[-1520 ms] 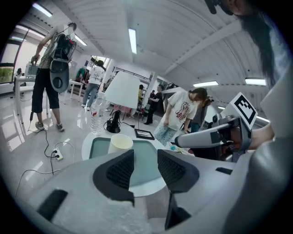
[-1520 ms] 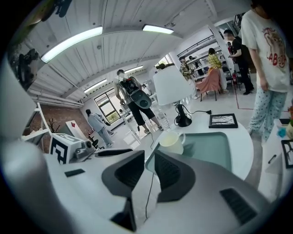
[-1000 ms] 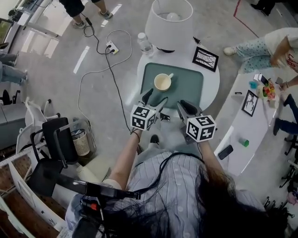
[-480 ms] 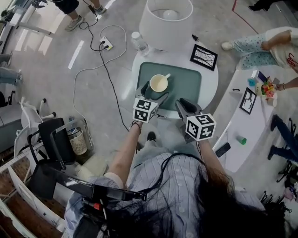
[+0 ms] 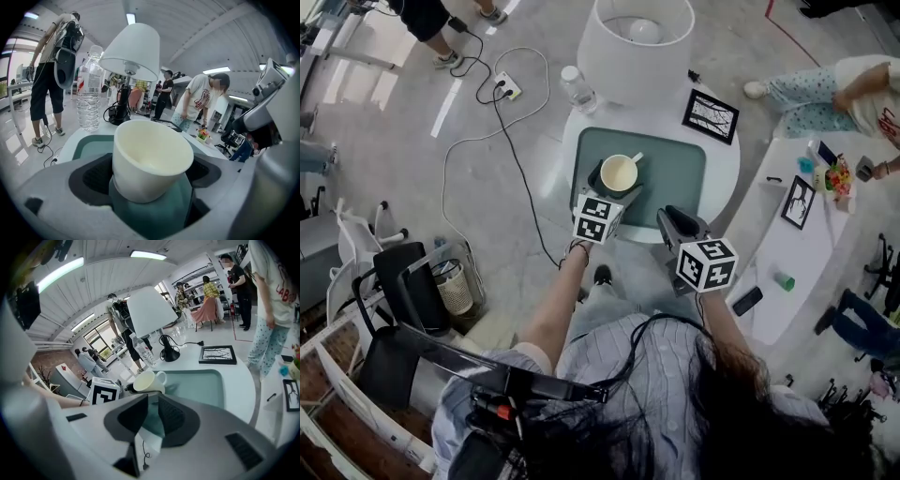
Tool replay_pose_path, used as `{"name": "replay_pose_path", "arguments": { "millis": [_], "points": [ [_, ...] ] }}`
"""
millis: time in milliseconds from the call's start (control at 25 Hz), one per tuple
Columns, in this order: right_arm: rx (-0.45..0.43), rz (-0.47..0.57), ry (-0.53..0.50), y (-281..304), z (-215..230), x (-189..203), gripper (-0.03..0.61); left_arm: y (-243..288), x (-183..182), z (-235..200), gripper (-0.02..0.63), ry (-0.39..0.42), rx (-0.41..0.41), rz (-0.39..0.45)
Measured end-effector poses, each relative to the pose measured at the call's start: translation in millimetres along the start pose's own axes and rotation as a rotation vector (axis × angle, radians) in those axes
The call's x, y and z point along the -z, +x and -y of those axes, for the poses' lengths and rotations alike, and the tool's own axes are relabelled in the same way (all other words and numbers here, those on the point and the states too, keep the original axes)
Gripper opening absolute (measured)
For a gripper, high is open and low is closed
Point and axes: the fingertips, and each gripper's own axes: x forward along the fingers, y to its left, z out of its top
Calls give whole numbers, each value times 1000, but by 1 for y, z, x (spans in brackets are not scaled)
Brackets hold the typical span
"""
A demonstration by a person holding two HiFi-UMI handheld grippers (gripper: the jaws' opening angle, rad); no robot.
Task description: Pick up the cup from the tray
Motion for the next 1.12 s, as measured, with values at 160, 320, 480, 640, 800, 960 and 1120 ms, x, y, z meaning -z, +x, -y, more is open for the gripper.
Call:
{"name": "replay_pose_path", "arguments": {
  "millis": [160,320,480,640,800,960,1120],
  "points": [
    [25,-5,17,-2,7,4,83,8,3,-3,465,1,-15,8],
    [48,-3,39,-3,13,8,83,18,11,-5,463,58,-33,-17],
    [63,-7,50,-6,17,13,83,21,14,-6,463,64,-47,-27],
    [71,-22,42,-8,21,20,83,22,13,-4,463,93,-35,-34],
    [72,-26,40,-8,20,22,83,18,13,-4,462,129,-15,-42],
    [63,-24,31,-7,16,21,83,9,13,-2,462,164,-30,-40],
    [54,-16,23,-6,11,18,83,-1,6,2,462,159,-31,-12]
  ]
}}
